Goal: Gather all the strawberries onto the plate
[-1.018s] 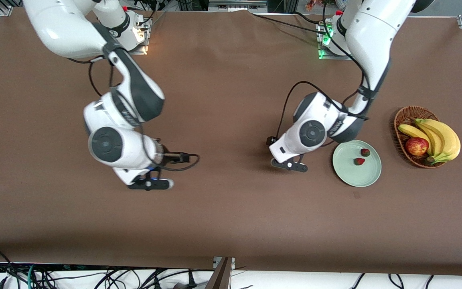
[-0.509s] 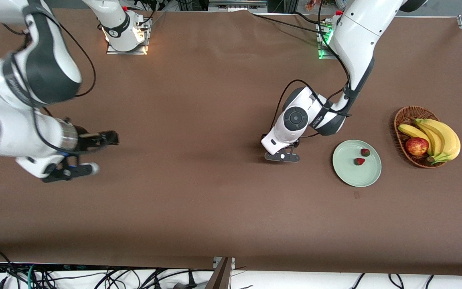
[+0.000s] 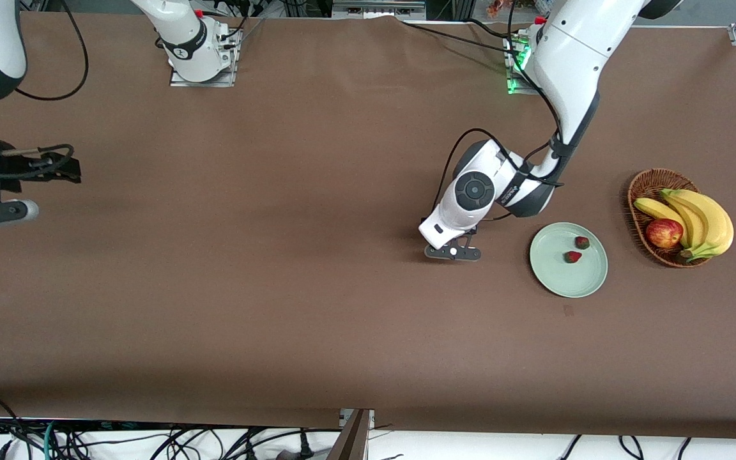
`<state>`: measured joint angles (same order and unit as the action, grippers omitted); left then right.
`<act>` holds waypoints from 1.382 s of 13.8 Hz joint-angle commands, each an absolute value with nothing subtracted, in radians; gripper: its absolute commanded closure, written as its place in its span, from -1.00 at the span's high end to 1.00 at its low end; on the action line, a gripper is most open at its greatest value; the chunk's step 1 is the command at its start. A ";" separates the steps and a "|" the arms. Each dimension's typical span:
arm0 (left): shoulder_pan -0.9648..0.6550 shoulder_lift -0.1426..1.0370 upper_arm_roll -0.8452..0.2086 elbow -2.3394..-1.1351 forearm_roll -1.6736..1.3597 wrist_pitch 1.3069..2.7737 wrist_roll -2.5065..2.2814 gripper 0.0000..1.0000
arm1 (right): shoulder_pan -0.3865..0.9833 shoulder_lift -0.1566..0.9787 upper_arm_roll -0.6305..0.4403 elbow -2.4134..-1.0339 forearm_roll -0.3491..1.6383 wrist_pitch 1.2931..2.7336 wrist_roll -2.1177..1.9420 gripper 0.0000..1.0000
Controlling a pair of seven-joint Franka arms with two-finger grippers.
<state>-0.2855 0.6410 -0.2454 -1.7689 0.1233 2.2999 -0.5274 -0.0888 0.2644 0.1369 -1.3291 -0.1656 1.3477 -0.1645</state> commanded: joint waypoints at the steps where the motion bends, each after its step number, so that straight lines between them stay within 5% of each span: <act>1: -0.220 0.594 -0.247 -1.637 0.156 2.070 -0.401 -0.84 | -0.062 0.132 0.008 -1.504 -0.077 1.376 -0.169 1.00; 5: -0.065 0.595 -0.245 -1.568 0.160 1.963 -0.052 -0.81 | -0.025 0.094 0.037 -1.534 -0.058 1.364 0.073 1.00; 11: 0.084 0.683 -0.244 -1.614 0.255 2.092 0.178 -0.66 | -0.025 0.023 0.156 -1.522 -0.058 1.406 0.067 1.00; 12: 0.087 0.684 -0.244 -1.630 0.253 2.114 0.186 -0.50 | -0.025 0.011 0.172 -1.520 -0.057 1.417 0.067 1.00; 14: 0.087 0.684 -0.244 -1.629 0.255 2.117 0.187 0.99 | -0.025 0.000 0.184 -1.513 -0.057 1.416 0.060 1.00; 19: 0.080 0.571 -0.284 -1.609 0.235 2.033 0.180 1.00 | -0.025 -0.002 0.160 -1.488 -0.060 1.348 0.084 1.00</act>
<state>0.0790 0.6730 -0.2535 -1.5999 0.2307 2.1080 0.1742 -0.0189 0.0040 0.1835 -1.4927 -0.0675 1.3739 0.0749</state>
